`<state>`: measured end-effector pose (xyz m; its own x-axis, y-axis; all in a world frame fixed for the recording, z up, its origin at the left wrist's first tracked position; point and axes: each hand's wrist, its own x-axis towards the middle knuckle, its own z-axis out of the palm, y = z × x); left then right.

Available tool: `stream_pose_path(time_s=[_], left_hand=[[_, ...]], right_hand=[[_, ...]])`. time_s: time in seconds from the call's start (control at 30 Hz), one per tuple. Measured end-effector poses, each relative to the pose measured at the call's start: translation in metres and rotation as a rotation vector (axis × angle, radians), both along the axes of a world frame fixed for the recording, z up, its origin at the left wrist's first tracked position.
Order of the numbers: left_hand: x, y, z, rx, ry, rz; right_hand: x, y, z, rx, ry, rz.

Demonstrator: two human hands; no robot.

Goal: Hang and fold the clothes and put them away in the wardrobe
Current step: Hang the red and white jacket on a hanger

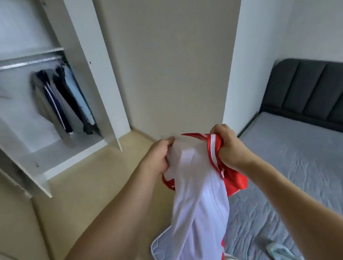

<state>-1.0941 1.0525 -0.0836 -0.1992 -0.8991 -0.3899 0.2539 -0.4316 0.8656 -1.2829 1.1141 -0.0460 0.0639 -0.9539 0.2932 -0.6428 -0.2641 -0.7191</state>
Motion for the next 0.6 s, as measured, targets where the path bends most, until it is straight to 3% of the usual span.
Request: stream_pose_path(time_s=[0.1,0.23,0.3,0.4,0.43,0.5,0.6], left_hand=[[0.059,-0.014,-0.008,-0.023,0.167,0.074],[0.137,-0.038,-0.011,-0.046,0.213,0.222],[0.171,-0.048,-0.008,-0.053,0.29,0.241],[0.223,-0.064,0.004,-0.081,0.348,0.284],[0.24,-0.071,0.01,-0.11,0.334,0.295],[0.272,-0.087,0.02,-0.188,0.284,0.322],[0.307,-0.109,0.033,-0.234,0.236,0.33]], right_hand=[[0.023,-0.025,-0.01,-0.051,0.064,-0.129],[0.077,-0.066,-0.022,0.02,0.12,-0.104],[0.108,-0.087,-0.02,0.077,-0.037,-0.198],[0.153,-0.124,-0.011,0.245,-0.585,-0.306],[0.164,-0.133,-0.009,0.331,-0.703,-0.241],[0.189,-0.146,-0.01,0.599,-0.759,-0.007],[0.219,-0.158,-0.017,1.027,-0.583,0.348]])
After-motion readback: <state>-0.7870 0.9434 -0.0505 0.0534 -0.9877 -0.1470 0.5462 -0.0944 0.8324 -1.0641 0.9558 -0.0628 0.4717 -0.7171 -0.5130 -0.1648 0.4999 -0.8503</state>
